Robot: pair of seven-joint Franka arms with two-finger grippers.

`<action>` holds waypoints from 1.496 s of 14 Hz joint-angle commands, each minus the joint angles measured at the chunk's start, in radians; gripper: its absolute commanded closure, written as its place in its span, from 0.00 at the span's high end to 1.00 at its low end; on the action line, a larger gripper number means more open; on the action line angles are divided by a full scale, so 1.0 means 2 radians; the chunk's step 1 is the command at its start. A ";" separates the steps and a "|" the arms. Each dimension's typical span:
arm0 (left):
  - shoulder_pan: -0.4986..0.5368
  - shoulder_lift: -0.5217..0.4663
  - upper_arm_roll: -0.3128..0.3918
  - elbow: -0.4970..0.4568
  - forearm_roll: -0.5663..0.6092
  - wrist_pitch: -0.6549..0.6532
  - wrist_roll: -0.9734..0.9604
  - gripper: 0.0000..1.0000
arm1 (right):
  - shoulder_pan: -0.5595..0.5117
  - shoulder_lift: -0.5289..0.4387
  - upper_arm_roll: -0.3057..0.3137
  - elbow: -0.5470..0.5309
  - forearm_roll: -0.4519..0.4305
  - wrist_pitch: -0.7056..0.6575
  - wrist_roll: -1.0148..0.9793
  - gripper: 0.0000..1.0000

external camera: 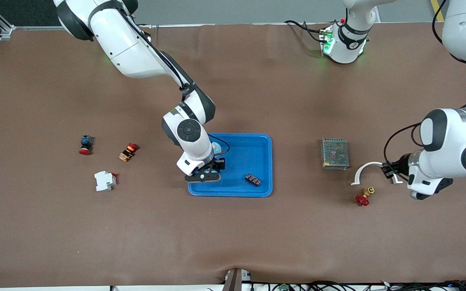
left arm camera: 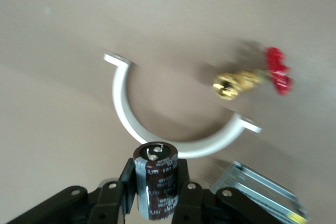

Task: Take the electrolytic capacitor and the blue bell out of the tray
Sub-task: 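Carry the capacitor to the white arc while the right gripper carries the bell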

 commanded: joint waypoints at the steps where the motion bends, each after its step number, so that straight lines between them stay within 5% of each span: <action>1: 0.017 0.012 -0.006 -0.021 0.015 0.042 0.026 0.00 | 0.003 -0.018 -0.003 0.008 -0.010 -0.038 0.001 0.36; 6: 0.026 0.051 -0.005 -0.028 0.043 0.113 0.037 0.00 | -0.002 -0.087 0.000 0.011 -0.009 -0.136 -0.019 0.36; 12: 0.022 0.082 -0.005 -0.022 0.046 0.160 0.034 0.00 | -0.081 -0.148 0.001 0.011 -0.001 -0.230 -0.206 0.36; 13: 0.021 0.082 -0.005 -0.022 0.045 0.161 0.032 0.06 | -0.096 -0.155 0.001 0.011 -0.001 -0.240 -0.239 0.36; 14: 0.020 0.082 -0.006 -0.022 0.045 0.161 0.029 0.28 | -0.115 -0.161 0.002 0.011 0.006 -0.250 -0.280 0.36; 16: 0.019 0.080 -0.006 -0.022 0.044 0.161 0.025 1.00 | -0.154 -0.170 0.000 0.011 0.051 -0.269 -0.373 0.36; 21: 0.018 0.045 -0.013 -0.022 0.040 0.125 0.025 1.00 | -0.252 -0.167 -0.001 0.010 0.063 -0.278 -0.582 0.36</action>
